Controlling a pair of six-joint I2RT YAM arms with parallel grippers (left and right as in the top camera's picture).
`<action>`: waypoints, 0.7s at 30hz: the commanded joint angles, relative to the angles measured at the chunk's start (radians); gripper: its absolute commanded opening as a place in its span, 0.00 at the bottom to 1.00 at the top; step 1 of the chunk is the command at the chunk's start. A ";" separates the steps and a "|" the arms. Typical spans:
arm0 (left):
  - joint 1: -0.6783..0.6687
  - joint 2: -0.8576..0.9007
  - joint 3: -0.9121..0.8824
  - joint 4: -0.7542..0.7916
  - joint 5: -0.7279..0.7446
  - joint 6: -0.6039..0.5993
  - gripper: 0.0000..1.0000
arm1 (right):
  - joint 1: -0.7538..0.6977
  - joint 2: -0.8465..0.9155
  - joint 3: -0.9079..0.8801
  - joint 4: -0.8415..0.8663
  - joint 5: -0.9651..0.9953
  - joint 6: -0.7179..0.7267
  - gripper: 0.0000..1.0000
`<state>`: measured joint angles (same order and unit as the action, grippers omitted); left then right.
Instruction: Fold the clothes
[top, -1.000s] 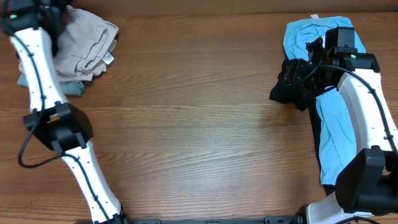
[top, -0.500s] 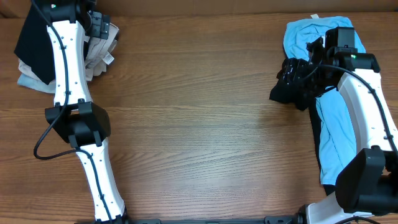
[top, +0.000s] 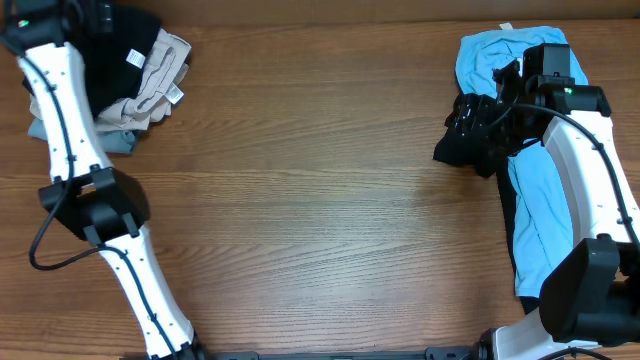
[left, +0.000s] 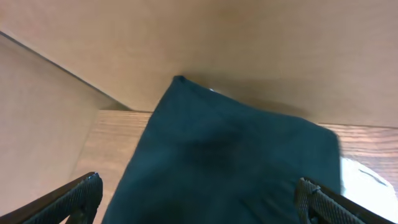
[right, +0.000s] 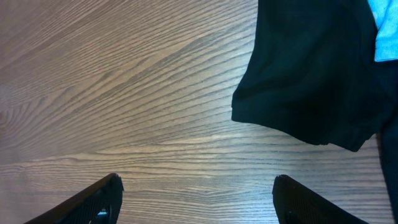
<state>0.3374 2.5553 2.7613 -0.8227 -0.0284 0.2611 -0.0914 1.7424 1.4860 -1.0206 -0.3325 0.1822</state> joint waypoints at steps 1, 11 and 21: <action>-0.005 0.126 -0.011 0.016 0.119 0.010 1.00 | -0.002 0.005 0.000 0.006 0.006 -0.004 0.81; 0.003 0.365 -0.011 -0.089 -0.051 -0.085 1.00 | -0.002 0.005 0.000 0.005 -0.001 -0.003 0.81; 0.043 0.404 -0.010 -0.325 -0.050 -0.211 1.00 | -0.002 0.005 0.000 0.005 -0.001 -0.004 0.81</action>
<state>0.3477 2.8281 2.8292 -1.0210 -0.0227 0.1013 -0.0910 1.7424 1.4860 -1.0183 -0.3332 0.1825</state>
